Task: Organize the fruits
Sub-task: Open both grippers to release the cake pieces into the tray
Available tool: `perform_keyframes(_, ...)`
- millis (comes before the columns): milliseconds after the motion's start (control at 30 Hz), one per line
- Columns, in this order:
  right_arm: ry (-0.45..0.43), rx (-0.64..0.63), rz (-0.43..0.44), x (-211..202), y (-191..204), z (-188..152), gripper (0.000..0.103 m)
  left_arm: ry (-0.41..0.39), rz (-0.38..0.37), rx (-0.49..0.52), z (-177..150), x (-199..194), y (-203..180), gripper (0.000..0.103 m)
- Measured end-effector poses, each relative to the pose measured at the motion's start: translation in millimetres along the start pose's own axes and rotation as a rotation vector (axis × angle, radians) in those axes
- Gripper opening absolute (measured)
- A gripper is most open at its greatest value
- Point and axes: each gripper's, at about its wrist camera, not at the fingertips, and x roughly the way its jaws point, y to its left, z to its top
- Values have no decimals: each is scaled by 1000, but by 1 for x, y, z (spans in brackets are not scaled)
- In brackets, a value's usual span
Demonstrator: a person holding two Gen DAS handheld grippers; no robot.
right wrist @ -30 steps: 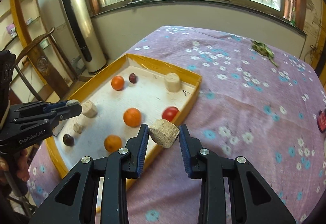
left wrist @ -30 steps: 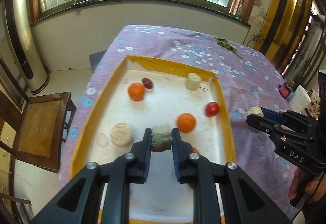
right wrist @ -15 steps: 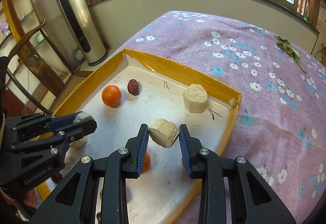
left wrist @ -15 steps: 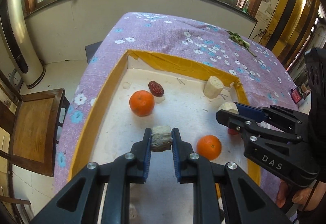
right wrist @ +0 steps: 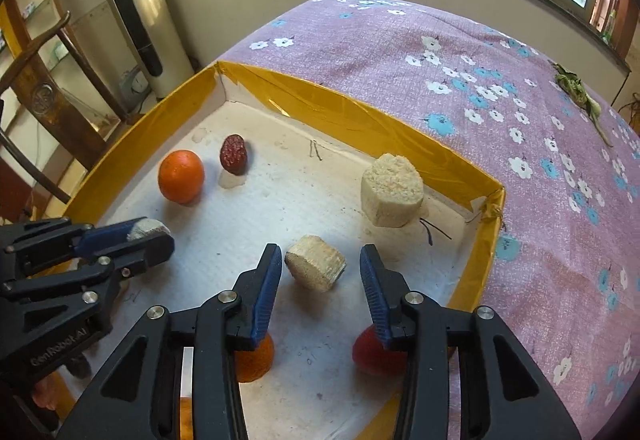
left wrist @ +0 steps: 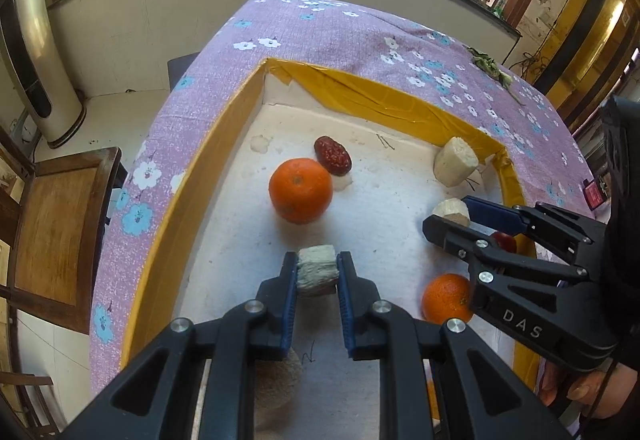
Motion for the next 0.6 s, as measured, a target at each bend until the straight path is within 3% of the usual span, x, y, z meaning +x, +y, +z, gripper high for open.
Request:
perform_keyframes(67,1,-4,-21,-3,-2,-2,40,4,12,-4,0,1,1,27)
perform_keyframes(133,-6,6,-41,-10,-7,-5,40,3,33,-10,0,0,3,40)
perform_keyframes(300,-45,46,-73,-40,-20,-16,40,-29,35,-27,-4,-13,6,48)
perform_keyframes(333,-62,52,-67,-48,-21,-19,40,-46,31,-27,-6,-17,6,53)
perform_keyframes(367,-72,58,-74,-55,-20,-22,40,-66,39,-26,-7,-22,5,67)
perform_keyframes(433,-85,66,-104,-68,-18,-30,46,-119,86,-29,-13,-36,5,82)
perform_keyframes(600,-126,113,-84,-101,-12,-68,67,-218,89,-64,-31,-70,4,91)
